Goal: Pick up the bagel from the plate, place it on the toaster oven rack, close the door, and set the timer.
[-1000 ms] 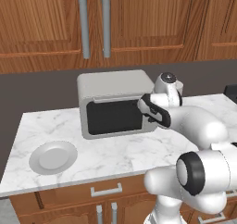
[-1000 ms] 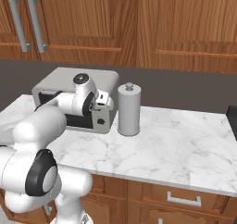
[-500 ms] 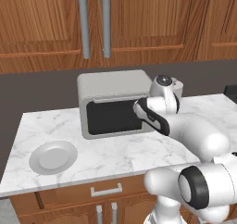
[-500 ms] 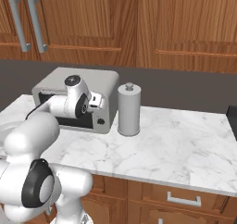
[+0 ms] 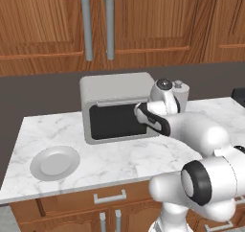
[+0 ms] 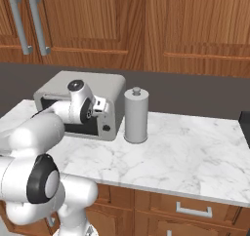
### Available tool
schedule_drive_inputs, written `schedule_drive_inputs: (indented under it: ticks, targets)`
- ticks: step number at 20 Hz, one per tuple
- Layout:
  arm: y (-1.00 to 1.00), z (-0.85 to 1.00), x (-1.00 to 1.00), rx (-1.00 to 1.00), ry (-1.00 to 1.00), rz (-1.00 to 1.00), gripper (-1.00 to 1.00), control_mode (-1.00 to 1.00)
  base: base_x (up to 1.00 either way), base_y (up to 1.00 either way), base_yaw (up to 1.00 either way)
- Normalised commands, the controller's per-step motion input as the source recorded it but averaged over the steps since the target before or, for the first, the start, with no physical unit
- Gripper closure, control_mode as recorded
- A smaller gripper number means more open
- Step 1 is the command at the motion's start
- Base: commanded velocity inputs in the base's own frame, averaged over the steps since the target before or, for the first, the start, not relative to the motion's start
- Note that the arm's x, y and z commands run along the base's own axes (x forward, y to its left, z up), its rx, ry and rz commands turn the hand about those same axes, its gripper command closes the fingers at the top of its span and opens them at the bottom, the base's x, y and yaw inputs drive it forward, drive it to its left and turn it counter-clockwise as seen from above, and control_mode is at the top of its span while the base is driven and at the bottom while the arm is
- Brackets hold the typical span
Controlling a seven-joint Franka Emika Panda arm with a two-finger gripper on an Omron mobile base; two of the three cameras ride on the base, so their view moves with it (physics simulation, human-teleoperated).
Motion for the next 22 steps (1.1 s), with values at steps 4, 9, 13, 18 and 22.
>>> schedule_drive_inputs:
  ticks: [4,9,13,18,22]
  targets:
    - [-0.04,0.0,0.22,-0.03,0.0,0.0,1.0,-1.0,0.0,0.0,0.0]
    - [-0.17,0.0,0.12,-0.05,0.0,0.0,1.0,-1.0,0.0,0.0,0.0]
    - [-0.28,0.0,0.13,-0.05,0.0,0.0,1.0,-1.0,0.0,0.0,0.0]
    - [-0.32,0.0,0.22,-0.03,0.0,0.0,1.0,-1.0,0.0,0.0,0.0]
    - [-0.42,0.0,0.14,0.0,0.0,0.0,1.0,-1.0,0.0,0.0,0.0]
